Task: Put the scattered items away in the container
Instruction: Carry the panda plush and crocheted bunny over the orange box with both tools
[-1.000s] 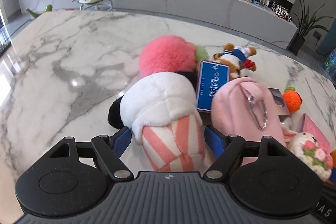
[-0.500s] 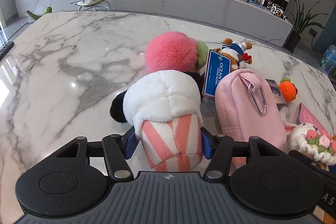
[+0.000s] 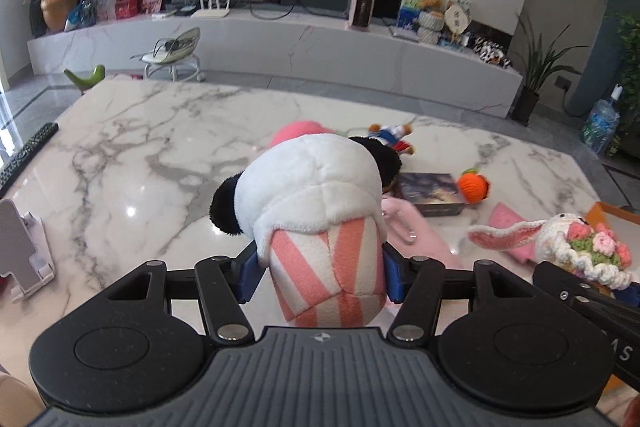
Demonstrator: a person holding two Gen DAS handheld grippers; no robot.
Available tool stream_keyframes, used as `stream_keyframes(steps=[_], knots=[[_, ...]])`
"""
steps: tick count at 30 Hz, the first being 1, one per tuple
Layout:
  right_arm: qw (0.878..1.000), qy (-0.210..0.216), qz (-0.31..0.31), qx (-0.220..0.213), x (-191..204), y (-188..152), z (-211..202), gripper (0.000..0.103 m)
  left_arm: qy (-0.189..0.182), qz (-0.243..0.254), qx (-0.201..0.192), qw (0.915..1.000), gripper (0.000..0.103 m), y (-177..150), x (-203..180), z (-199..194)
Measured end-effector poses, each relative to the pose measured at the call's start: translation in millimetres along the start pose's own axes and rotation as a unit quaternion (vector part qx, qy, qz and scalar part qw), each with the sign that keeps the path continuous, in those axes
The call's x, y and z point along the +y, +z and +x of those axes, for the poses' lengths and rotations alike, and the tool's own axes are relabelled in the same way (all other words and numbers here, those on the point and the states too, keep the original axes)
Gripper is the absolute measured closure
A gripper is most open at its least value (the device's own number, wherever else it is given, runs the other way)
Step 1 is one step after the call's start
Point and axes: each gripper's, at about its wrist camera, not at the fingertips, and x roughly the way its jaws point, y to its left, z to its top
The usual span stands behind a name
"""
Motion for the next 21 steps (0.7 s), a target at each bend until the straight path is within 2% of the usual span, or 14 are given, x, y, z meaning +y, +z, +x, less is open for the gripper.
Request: stream_keyframes(steps=[7, 12, 21], knots=[[0.999, -0.004, 0.025, -0.048, -25.6, -1.6, -51.3, 0.039, -0.036, 0.031, -0.032, 0.9983, 0.035, -2.6, -36.3, -42.7], [0.996, -0.013, 0.046, -0.072, -59.3, 0.0, -78.6, 0.039, -0.070, 0.066, -0.047, 0.9943, 0.035, -4.1, -77.0, -58.9], [0.993, -0.049, 0.072, -0.076, -150.2, 7.5, -102.3, 0.039, -0.144, 0.144, -0.061, 0.9772, 0.035, -10.4, -179.3, -62.7]])
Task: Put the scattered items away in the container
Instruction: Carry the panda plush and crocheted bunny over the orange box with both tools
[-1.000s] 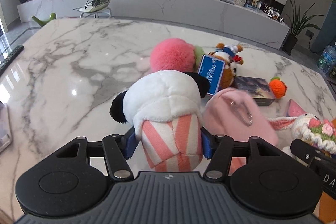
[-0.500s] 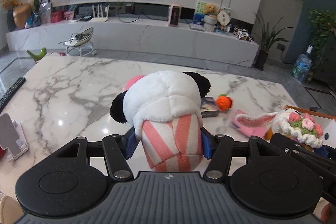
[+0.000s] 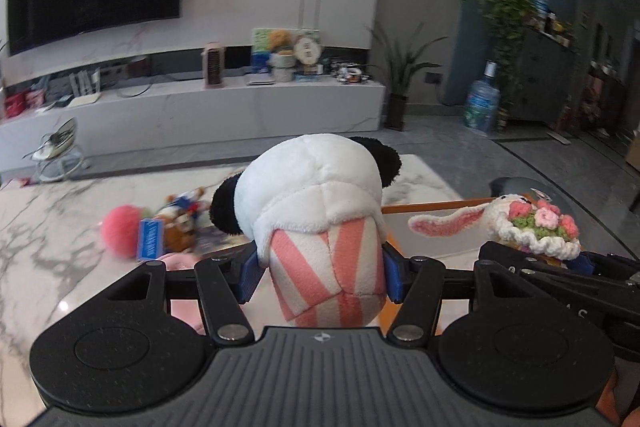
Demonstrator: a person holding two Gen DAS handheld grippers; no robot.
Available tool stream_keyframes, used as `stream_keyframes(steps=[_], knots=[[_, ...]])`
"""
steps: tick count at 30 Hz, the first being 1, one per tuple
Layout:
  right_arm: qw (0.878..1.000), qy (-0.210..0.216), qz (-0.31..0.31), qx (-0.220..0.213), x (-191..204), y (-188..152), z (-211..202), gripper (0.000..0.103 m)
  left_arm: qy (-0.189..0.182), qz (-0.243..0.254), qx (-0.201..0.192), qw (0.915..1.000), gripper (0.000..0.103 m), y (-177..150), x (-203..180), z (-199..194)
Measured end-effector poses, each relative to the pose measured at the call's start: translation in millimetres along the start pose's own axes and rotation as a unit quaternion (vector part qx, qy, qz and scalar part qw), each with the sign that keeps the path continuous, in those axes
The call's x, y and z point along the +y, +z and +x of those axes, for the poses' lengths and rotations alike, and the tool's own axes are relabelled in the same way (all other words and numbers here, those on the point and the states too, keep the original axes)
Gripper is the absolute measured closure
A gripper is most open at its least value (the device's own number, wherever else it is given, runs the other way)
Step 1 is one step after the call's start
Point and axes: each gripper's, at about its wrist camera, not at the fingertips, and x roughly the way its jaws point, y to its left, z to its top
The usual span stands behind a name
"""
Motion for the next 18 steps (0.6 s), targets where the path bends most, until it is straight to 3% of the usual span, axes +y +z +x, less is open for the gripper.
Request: stream_keyframes(steps=[5, 8, 11, 18], knots=[[1.000, -0.027, 0.010, 0.002, -47.4, 7.6, 7.2, 0.039, -0.032, 0.029, -0.005, 0.9991, 0.034, 4.2, -44.1, 23.9], [0.999, -0.037, 0.009, 0.010, -68.4, 9.7, 18.7, 0.039, -0.054, 0.040, 0.015, 0.9977, 0.034, 5.1, -61.4, 43.7], [0.999, -0.028, 0.016, 0.026, -86.1, 12.0, 38.3, 0.038, -0.070, 0.047, 0.043, 0.9955, 0.034, 4.5, -72.6, 66.9], [0.995, 0.007, 0.010, 0.099, -119.8, 13.4, 98.4, 0.038, -0.066, 0.071, 0.102, 0.9900, 0.034, -4.2, -85.9, 114.7]])
